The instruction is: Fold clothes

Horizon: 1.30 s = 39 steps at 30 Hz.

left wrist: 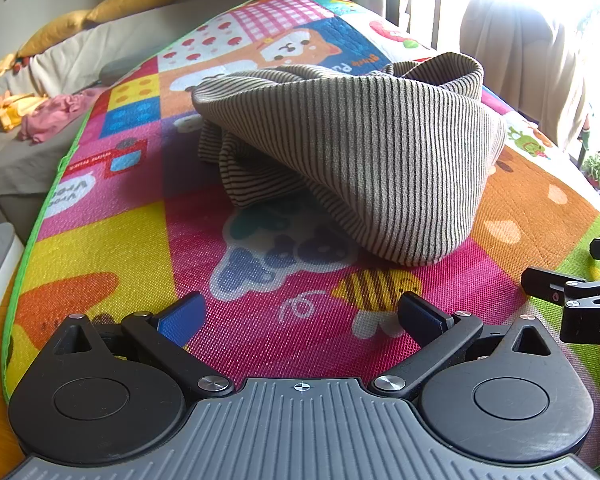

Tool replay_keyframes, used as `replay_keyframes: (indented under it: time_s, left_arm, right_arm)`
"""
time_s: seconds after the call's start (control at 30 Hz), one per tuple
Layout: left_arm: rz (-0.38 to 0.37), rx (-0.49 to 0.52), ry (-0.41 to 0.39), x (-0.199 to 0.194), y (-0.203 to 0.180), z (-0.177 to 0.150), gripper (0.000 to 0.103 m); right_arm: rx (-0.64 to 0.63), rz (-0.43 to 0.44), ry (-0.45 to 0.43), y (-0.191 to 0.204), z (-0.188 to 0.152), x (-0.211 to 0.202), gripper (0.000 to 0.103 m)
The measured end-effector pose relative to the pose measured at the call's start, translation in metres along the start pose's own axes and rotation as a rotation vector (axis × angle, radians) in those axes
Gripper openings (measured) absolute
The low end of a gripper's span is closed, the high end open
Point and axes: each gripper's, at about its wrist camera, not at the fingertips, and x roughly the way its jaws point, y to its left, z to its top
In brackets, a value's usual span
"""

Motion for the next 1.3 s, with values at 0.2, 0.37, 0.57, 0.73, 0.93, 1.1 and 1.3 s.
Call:
replay_keyframes:
  time_s: [0.2,0.37,0.57,0.73,0.93,1.1,1.3]
  left_arm:
    - [0.000,0.000,0.000,0.000,0.000,0.000,0.103]
    - [0.000,0.000,0.000,0.000,0.000,0.000,0.103]
    - [0.000,0.000,-0.001,-0.001,0.000,-0.001,0.103]
    - [0.000,0.000,-0.001,-0.001,0.000,-0.001,0.103]
    - [-0.001,0.001,-0.001,-0.002,0.000,0.000,0.103]
    - [-0.025,0.041,0.011,0.000,0.002,0.004,0.103]
    - [-0.056,0.091,0.014,0.002,0.004,0.006,0.103]
  right_arm:
    - [-0.002,-0.001,-0.002,0.001,-0.001,-0.001,0.103]
    - [-0.002,-0.002,-0.002,0.000,0.000,-0.001,0.103]
    - [-0.002,-0.002,-0.003,0.000,0.000,-0.001,0.103]
    - [-0.002,-0.003,-0.004,0.001,-0.001,-0.001,0.103]
    - [-0.003,-0.002,-0.005,0.001,-0.001,-0.001,0.103]
    - [-0.025,0.024,0.018,-0.002,0.003,0.000,0.103]
    - [-0.089,0.085,0.064,-0.007,0.012,0.005,0.103]
